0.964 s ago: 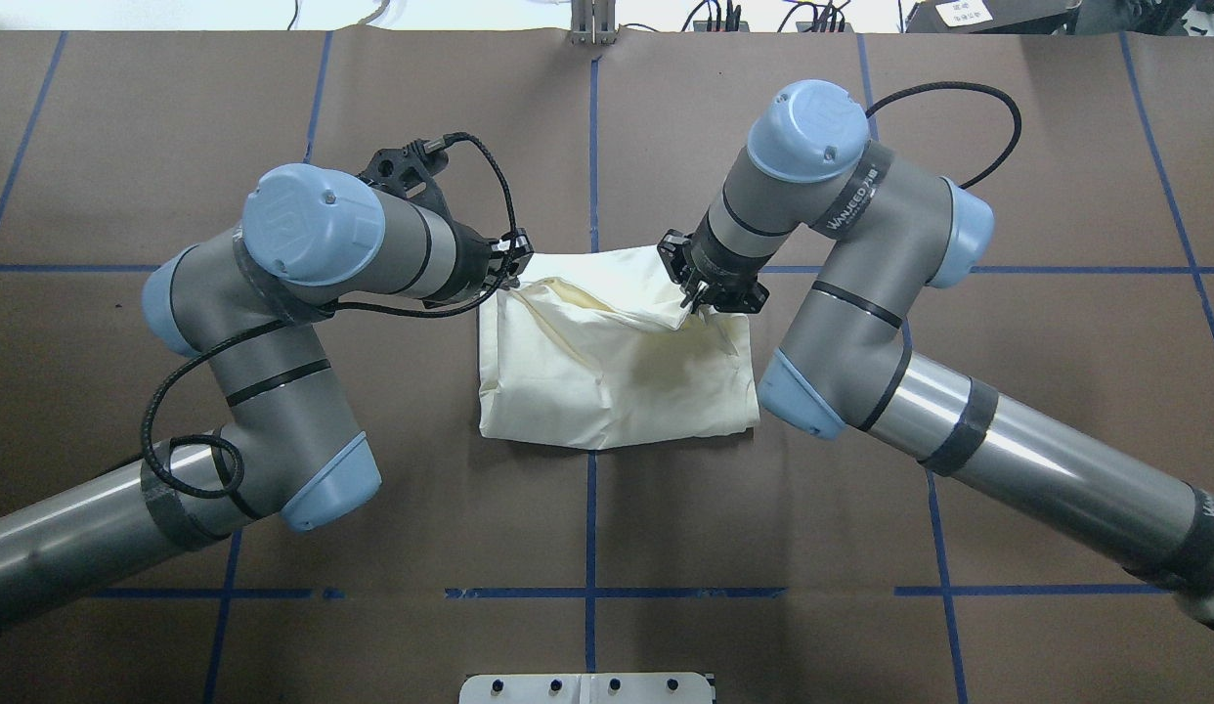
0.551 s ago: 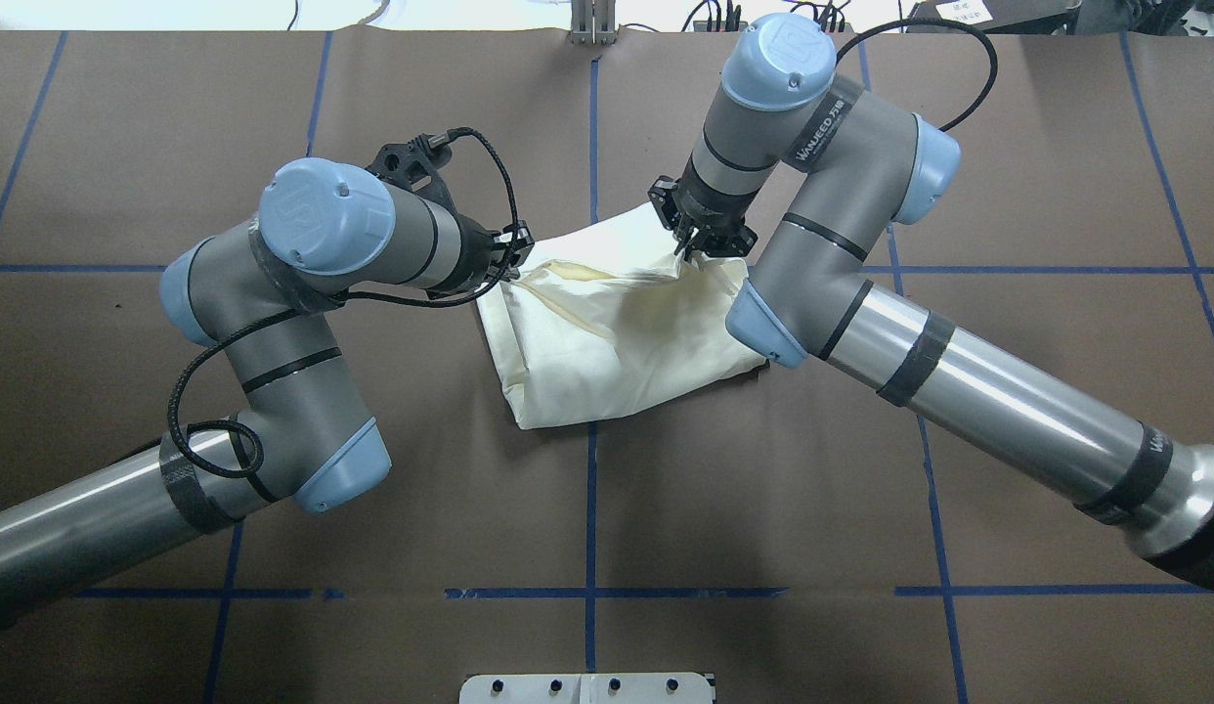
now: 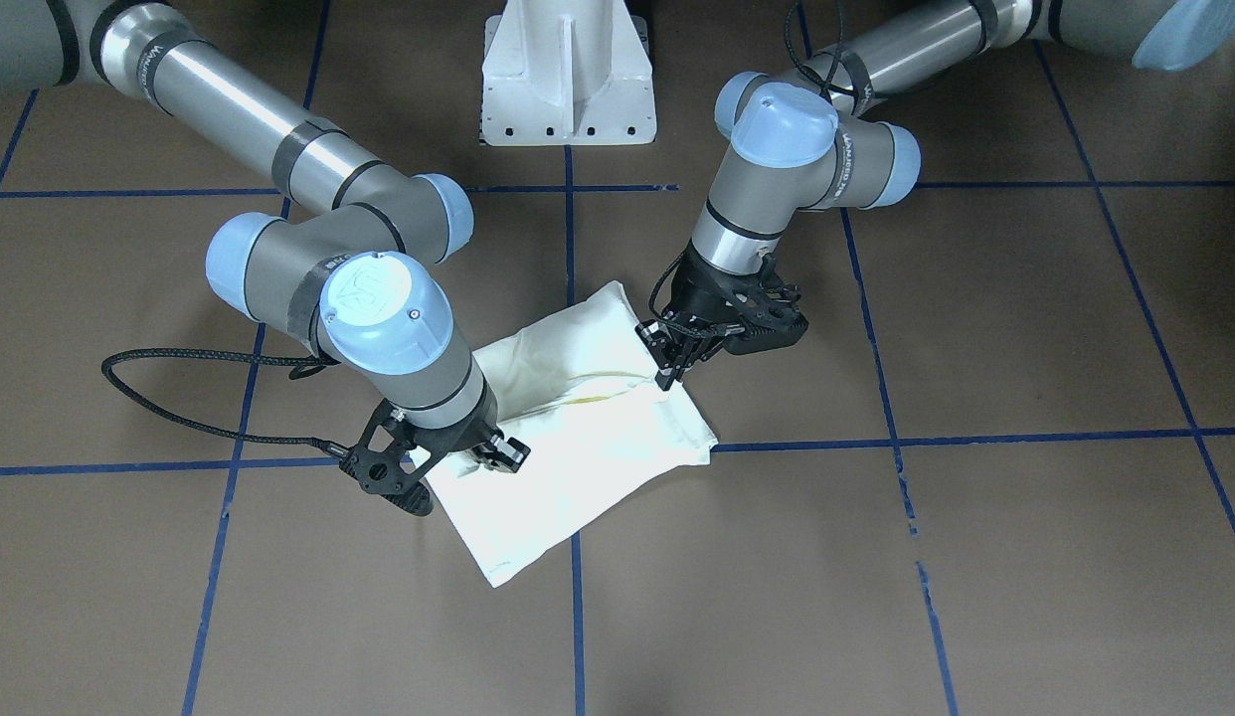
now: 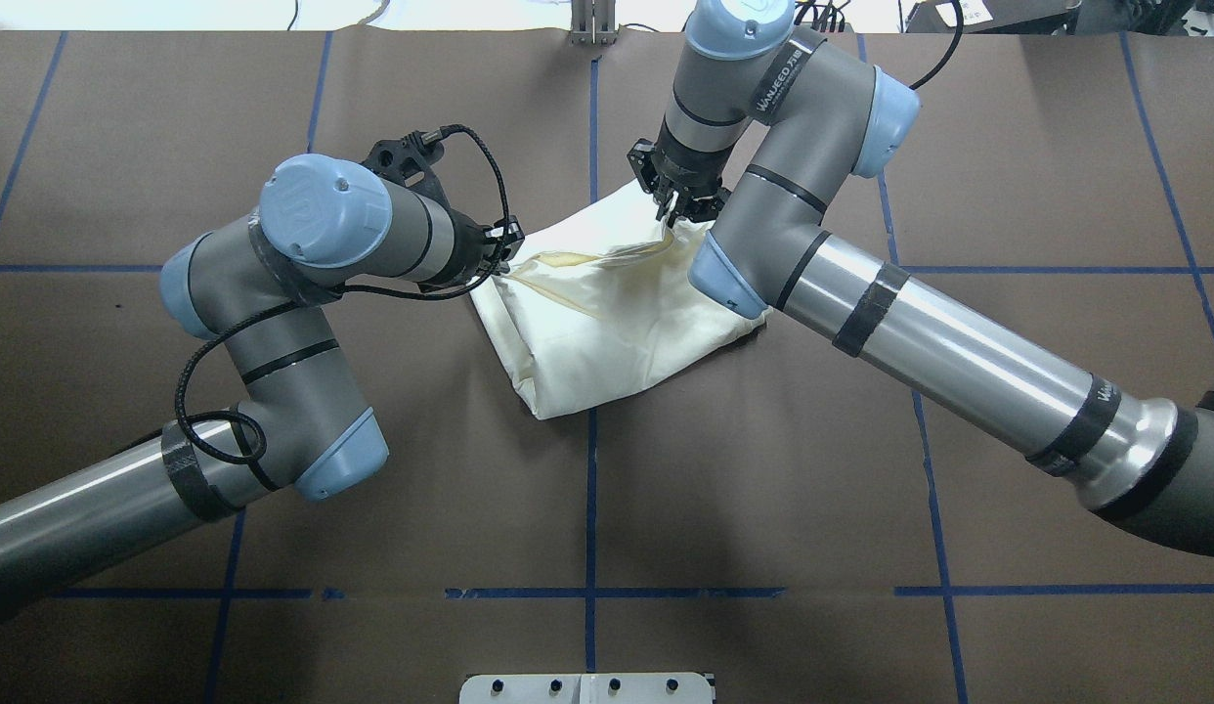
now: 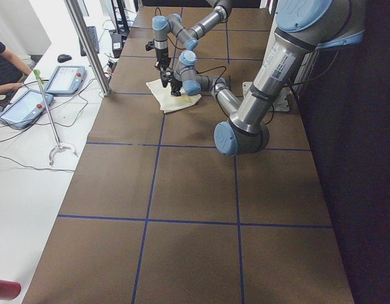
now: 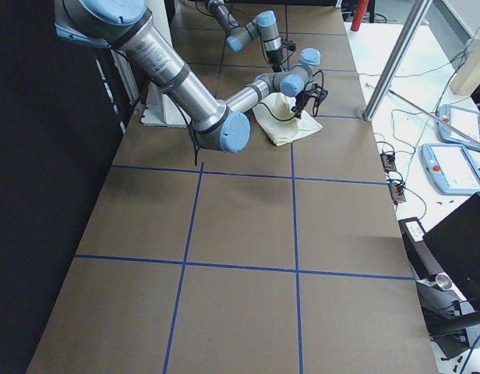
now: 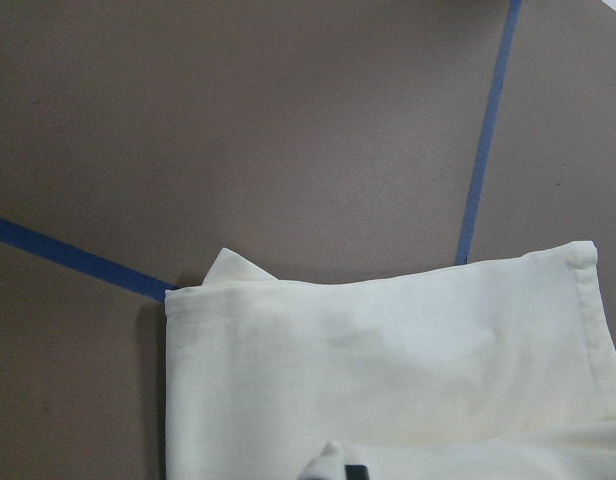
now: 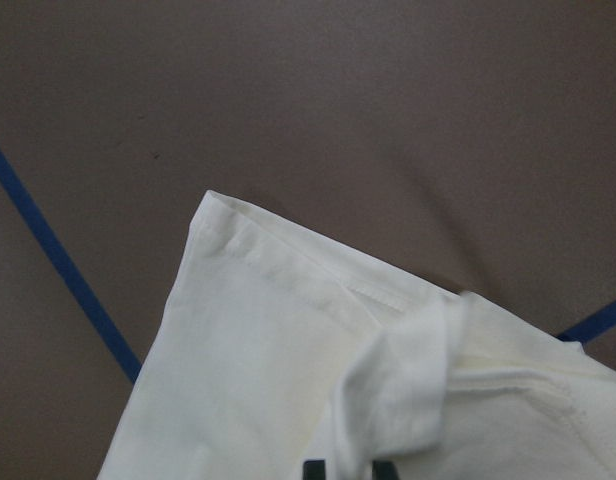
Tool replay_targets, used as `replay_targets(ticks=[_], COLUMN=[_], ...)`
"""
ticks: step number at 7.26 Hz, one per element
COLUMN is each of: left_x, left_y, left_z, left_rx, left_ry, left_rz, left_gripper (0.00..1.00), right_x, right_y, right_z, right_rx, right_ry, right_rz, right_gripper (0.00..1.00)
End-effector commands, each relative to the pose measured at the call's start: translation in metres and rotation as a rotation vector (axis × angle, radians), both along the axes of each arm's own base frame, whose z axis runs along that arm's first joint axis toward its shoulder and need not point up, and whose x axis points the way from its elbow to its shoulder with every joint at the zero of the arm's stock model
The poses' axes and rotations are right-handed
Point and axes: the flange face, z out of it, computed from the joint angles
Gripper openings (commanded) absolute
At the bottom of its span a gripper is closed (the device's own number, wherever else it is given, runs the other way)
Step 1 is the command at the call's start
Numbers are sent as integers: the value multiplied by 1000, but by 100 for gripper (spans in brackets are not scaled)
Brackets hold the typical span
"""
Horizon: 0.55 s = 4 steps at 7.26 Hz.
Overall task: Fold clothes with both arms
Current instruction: 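Lay the folded edge down and open both grippers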
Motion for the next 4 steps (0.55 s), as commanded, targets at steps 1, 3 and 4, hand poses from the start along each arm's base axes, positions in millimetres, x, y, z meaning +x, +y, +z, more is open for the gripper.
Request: replay_targets(ticks=[1,3,4], left_x=[-16,-15,-15], left_y=[-30,-34,-29], left_z=[21,28,22], left_rx=[63,129,120], left_ry=[-82,-129,-99], left_rz=[14,58,89], left_gripper=[79,99,99], right_x=[15,36,36], right_y=[-24,-37,-35], right_z=[-10,-11,-14], right_rx=[-6,-30,-25], right_ry=[-5,-38,-41], right_rz=[13,-1,-2], right_gripper=[100,100,100])
